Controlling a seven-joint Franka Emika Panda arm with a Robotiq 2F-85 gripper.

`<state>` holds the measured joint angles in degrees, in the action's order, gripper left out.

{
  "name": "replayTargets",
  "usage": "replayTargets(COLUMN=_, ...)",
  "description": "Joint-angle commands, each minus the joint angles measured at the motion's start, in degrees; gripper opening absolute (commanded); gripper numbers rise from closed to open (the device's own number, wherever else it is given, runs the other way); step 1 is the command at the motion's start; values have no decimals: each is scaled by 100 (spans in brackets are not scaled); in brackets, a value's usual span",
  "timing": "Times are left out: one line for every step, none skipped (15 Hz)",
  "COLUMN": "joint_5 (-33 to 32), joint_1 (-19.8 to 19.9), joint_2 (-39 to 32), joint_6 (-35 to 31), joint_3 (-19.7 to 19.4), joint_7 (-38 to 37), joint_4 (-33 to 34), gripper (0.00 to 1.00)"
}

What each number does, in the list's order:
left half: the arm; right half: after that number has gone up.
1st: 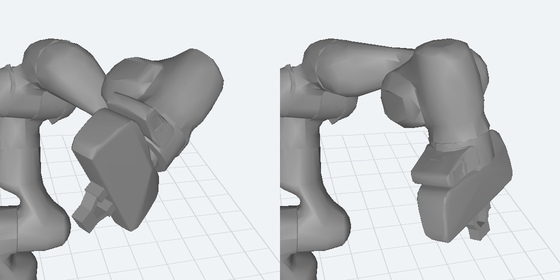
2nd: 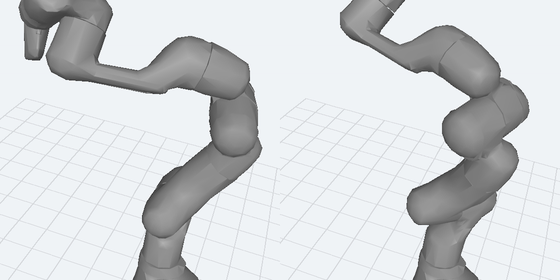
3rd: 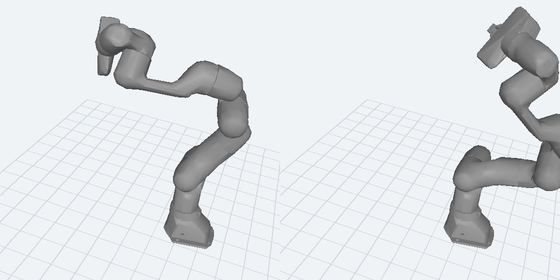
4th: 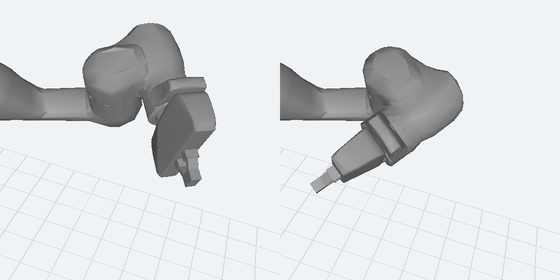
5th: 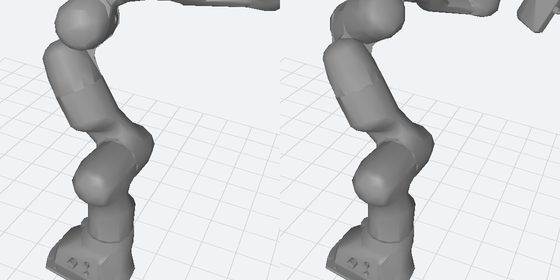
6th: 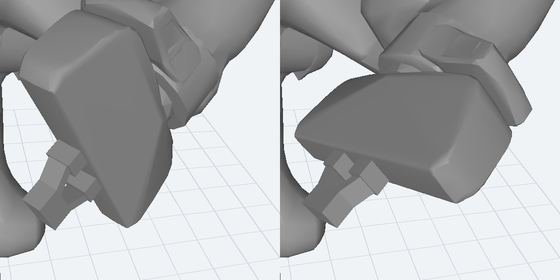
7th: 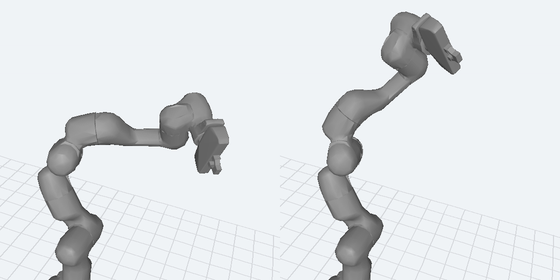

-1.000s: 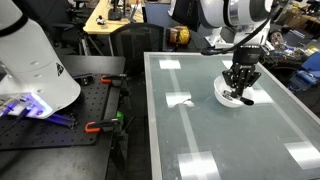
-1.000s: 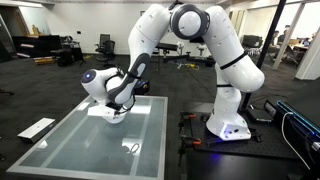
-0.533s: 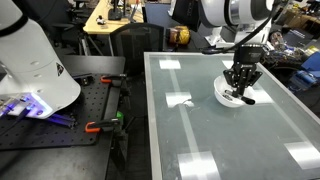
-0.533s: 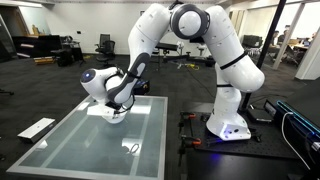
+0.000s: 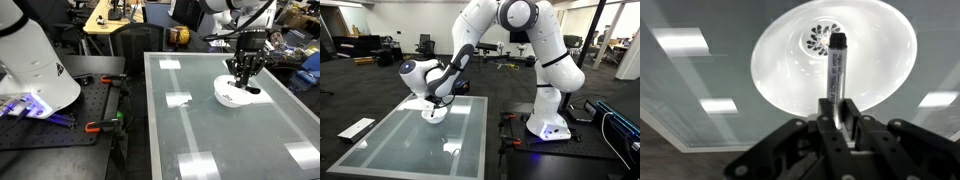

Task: Take the marker from the bowl and put it on the table

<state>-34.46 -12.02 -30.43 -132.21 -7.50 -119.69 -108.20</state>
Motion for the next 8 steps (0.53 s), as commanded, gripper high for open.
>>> replayTargets(joint_5=-215, joint_1=-121, joint_2=803, joint_6=64, joint_3=-38, joint_7=-75, joint_4=-691, gripper=5)
replayTargets(joint_5=-269, joint_1=-107, joint_2=970, joint_6=43, joint_3=-15, joint_7=-54, joint_4=-832, gripper=5)
replayTargets(joint_5=-335, joint_1=-90, joint_2=1121, joint_6=40, joint_3=11, joint_7=-23, joint_4=-953, gripper=5)
replayTargets(joint_5=-421, joint_1=-70, joint_2=1278, joint_6=37, joint_3=36, joint_7=13, joint_4=-1082, gripper=5)
replayTargets(joint_5=-521, joint_1=-17, joint_2=1454, joint_6=-4, joint_3=88, joint_7=164, joint_4=-1237, gripper=5)
replayTargets(joint_5=-610, joint_1=41, joint_2=1602, joint_6=-62, joint_3=144, joint_7=344, joint_4=-1374, gripper=5)
replayTargets(joint_5=-705, joint_1=100, joint_2=1752, joint_6=-135, joint_3=187, joint_7=541, joint_4=-1523, gripper=5)
replayTargets(joint_5=-773, joint_1=166, joint_2=1903, joint_6=-204, joint_3=233, joint_7=761, joint_4=-1671, gripper=5)
